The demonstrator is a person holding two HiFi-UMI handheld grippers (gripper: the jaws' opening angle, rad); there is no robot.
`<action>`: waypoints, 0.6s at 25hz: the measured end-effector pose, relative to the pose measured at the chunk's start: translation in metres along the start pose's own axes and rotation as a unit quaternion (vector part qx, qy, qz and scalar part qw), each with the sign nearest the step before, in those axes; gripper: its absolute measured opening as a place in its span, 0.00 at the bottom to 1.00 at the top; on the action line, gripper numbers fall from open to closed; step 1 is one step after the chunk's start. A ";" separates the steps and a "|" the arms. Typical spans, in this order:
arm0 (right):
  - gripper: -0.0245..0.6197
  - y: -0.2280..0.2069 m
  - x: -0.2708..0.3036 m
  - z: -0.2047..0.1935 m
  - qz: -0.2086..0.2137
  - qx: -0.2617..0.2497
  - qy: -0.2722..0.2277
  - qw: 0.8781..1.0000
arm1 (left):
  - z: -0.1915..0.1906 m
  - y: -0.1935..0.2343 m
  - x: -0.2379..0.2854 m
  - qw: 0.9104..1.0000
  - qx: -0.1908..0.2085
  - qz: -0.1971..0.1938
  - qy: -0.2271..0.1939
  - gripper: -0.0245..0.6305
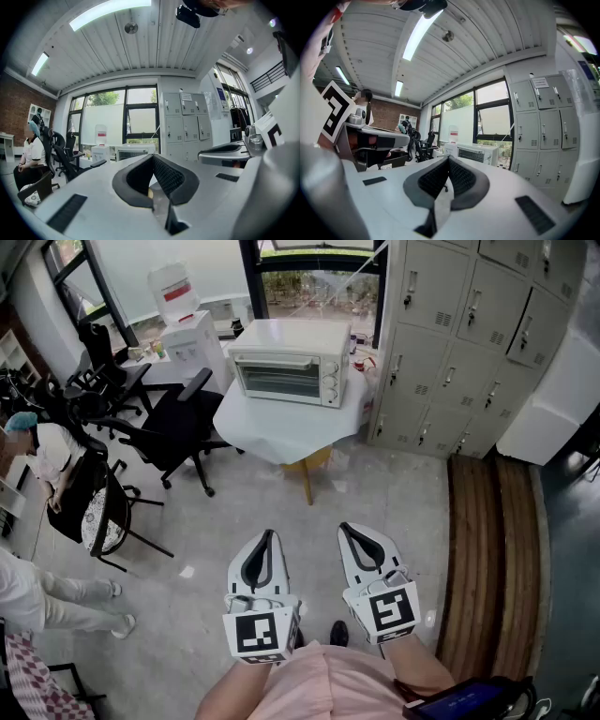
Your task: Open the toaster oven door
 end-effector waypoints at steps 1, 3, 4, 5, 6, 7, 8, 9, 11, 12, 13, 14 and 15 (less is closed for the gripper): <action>0.04 -0.001 0.000 -0.001 0.000 0.000 0.001 1.000 | -0.001 -0.001 0.000 1.000 0.000 0.000 0.000 0.06; 0.04 -0.002 -0.001 -0.001 0.001 -0.002 0.000 1.000 | -0.002 -0.003 0.001 1.000 -0.001 0.001 0.001 0.06; 0.04 -0.003 -0.002 -0.002 0.002 -0.004 -0.001 1.000 | -0.002 -0.004 0.001 1.000 -0.001 0.001 0.001 0.06; 0.04 -0.003 -0.003 -0.002 0.003 -0.005 -0.001 1.000 | -0.002 -0.005 0.001 1.000 -0.002 0.002 0.002 0.06; 0.04 -0.003 -0.003 -0.003 0.004 -0.007 0.000 1.000 | -0.003 -0.005 0.000 1.000 -0.003 0.003 0.003 0.06; 0.04 -0.004 -0.004 -0.004 0.005 -0.008 0.001 1.000 | -0.004 -0.006 0.001 1.000 -0.004 0.004 0.003 0.06; 0.04 -0.005 -0.005 -0.005 0.005 -0.007 0.001 1.000 | -0.005 -0.006 0.001 1.000 -0.005 0.006 0.003 0.06; 0.04 -0.007 -0.006 -0.007 0.005 -0.004 0.001 1.000 | -0.007 -0.007 0.001 1.000 -0.006 0.008 0.004 0.06; 0.04 -0.012 -0.010 -0.010 0.010 0.008 0.005 1.000 | -0.009 -0.010 0.002 1.000 -0.008 0.015 0.004 0.06; 0.04 -0.015 -0.012 -0.013 0.014 0.013 0.011 1.000 | -0.009 -0.012 0.003 1.000 -0.009 0.018 0.004 0.06; 0.04 -0.017 -0.013 -0.015 0.020 0.015 0.015 1.000 | -0.009 -0.014 0.003 1.000 -0.010 0.022 0.004 0.06; 0.05 -0.020 -0.014 -0.017 0.025 0.014 0.016 0.999 | -0.010 -0.016 0.003 1.000 -0.010 0.026 0.005 0.06; 0.08 -0.022 -0.015 -0.019 0.030 0.012 0.017 0.999 | -0.011 -0.019 0.003 0.999 -0.009 0.030 0.007 0.06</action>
Point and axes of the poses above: the fingertips, and each gripper's own axes: x forward along the fingers, y to its left, z out of its top, the point moved 3 cm from there along -x, backward along the fingers
